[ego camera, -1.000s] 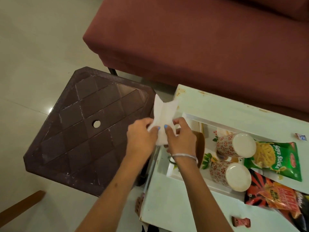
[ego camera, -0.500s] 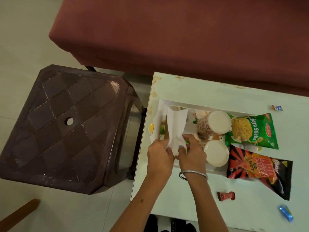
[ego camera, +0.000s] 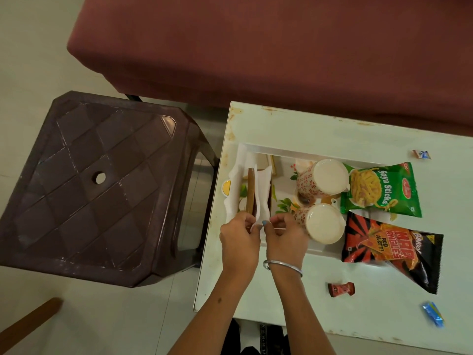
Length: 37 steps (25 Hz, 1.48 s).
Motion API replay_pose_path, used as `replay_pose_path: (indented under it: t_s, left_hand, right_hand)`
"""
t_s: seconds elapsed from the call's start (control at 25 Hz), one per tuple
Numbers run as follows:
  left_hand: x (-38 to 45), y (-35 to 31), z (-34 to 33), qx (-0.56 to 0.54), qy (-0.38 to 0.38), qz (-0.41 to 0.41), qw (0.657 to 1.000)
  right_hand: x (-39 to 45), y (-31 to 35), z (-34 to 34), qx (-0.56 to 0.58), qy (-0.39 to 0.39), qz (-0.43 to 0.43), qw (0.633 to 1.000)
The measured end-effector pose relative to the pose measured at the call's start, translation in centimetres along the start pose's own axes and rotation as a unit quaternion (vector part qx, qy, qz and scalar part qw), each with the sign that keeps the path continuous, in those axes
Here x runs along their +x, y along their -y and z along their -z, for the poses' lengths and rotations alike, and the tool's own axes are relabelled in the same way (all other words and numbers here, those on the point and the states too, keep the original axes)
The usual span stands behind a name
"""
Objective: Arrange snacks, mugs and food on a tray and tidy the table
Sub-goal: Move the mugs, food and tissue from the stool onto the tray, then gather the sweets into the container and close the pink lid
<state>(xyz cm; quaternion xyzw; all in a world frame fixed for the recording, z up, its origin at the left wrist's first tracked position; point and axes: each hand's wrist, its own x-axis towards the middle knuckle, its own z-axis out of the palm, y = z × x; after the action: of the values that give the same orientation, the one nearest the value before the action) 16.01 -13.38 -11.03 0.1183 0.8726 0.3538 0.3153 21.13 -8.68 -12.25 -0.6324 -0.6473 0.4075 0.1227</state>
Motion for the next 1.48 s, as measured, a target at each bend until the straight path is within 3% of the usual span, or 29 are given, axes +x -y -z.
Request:
replay_pose_path:
  t_s: [0.36,0.52,0.72,0.88,1.0,1.12,1.24,1.36,1.48]
  left_hand:
    - [-0.6,1.3,-0.3,0.009,-0.003,0.001,1.000]
    - [-0.4,0.9,0.8,-0.006,-0.027,-0.029,0.999]
    - [1.3,-0.3,2.9,-0.010,-0.089,-0.045,0.995]
    - [3.8,-1.1,3.9,0.017,-0.104,-0.013,0.994]
    - [5.8,-1.0,4.0,0.046,-0.116,0.006,0.992]
    - [7.5,-0.2,3.4,0.050,-0.082,0.080,0.992]
    - [8.6,0.6,2.2,-0.010,-0.046,0.138,0.989]
    - [9.1,0.9,1.5,-0.119,-0.043,0.171,0.977]
    - [9.3,1.4,1.5,-0.171,-0.053,0.201,0.963]
  right_hand:
    - [-0.5,-2.0,-0.8,-0.027,0.018,0.015,0.999]
    - [-0.4,-1.2,1.9,-0.029,0.030,0.049,0.998]
    - [2.2,-1.9,11.3,0.046,-0.068,0.024,0.996]
    - [7.2,-6.3,20.6,0.026,-0.199,-0.061,0.978]
    - [11.1,-10.8,25.3,0.081,-0.218,-0.135,0.963]
    - [15.1,-14.6,26.2,0.189,-0.156,-0.241,0.939]
    - [17.3,-15.5,24.1,0.232,0.003,-0.320,0.919]
    - [17.9,-15.7,22.3,0.254,0.138,-0.324,0.901]
    - [18.7,-15.5,21.9,0.254,0.193,-0.312,0.895]
